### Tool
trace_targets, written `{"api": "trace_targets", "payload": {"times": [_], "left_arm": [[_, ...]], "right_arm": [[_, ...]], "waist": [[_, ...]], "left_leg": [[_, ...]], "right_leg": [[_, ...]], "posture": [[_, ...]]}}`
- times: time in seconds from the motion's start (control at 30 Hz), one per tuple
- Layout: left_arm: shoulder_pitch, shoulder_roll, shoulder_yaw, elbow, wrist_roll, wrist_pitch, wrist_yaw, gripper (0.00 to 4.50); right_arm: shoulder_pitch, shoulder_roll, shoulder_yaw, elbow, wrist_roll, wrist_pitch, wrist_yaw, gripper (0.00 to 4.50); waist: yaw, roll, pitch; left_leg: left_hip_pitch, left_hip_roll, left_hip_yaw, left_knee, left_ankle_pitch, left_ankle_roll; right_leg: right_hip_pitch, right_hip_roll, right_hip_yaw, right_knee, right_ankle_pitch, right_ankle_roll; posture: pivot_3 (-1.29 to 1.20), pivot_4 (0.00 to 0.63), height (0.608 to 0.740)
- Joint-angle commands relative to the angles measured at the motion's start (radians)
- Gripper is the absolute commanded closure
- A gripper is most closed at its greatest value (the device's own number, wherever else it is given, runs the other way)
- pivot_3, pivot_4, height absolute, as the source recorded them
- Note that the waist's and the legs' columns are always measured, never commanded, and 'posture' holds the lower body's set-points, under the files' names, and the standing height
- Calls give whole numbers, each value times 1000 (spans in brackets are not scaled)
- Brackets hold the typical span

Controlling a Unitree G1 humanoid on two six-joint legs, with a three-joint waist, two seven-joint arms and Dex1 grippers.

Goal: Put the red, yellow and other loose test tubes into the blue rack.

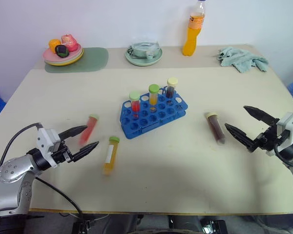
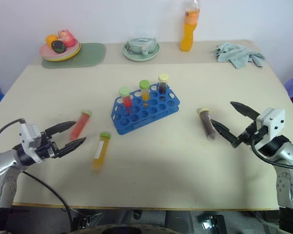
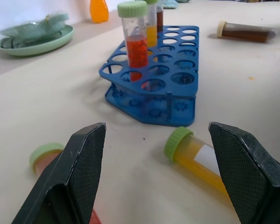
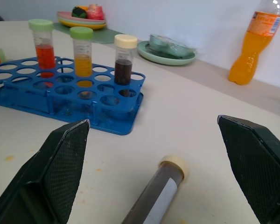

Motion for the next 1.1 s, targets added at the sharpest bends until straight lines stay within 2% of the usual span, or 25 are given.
{"api": "trace_targets", "payload": {"times": [0.03,0.6,0.73,0.87,0.93,1.03,1.1], "left_arm": [[5,12,-4,-7,9,-3,-4,918],[-48,22,-5,-20,-64,46,-68,918],[-64,28,-12,-36,-109,75,-120,918],[-85,37,-29,-52,-138,95,-179,918],[-108,54,-64,-47,-115,73,-237,918],[-154,64,-118,-45,-89,69,-270,918],[-212,66,-177,-46,-68,79,-300,918]], "right_arm": [[-2,-1,-18,6,13,-28,15,0],[5,-5,-17,8,18,-37,27,0],[9,-30,-4,-34,-29,25,-48,0],[-3,-89,22,-89,-70,194,-152,0],[-60,-148,64,-108,-65,377,-219,0],[-178,-202,115,-131,-10,623,-286,0],[-336,-218,171,-116,37,822,-332,0]], "waist": [[0,0,0],[0,0,0],[-1,0,0],[0,1,0],[-1,1,0],[-2,1,0],[-3,1,0]], "left_leg": [[0,0,0,0,0,0],[0,0,0,0,0,0],[0,0,0,1,0,0],[0,0,0,0,0,0],[0,0,0,1,0,0],[0,1,2,2,0,0],[0,2,4,1,0,0]], "right_leg": [[0,0,0,0,0,0],[0,0,0,0,0,0],[0,0,0,1,0,0],[-1,0,0,1,0,0],[-1,0,0,1,0,0],[-1,0,1,2,1,-2],[-1,-1,1,2,1,-2]], "posture": [[0,150,740],[0,150,740],[0,150,740],[0,150,740],[0,150,740],[0,150,740],[0,150,740]]}}
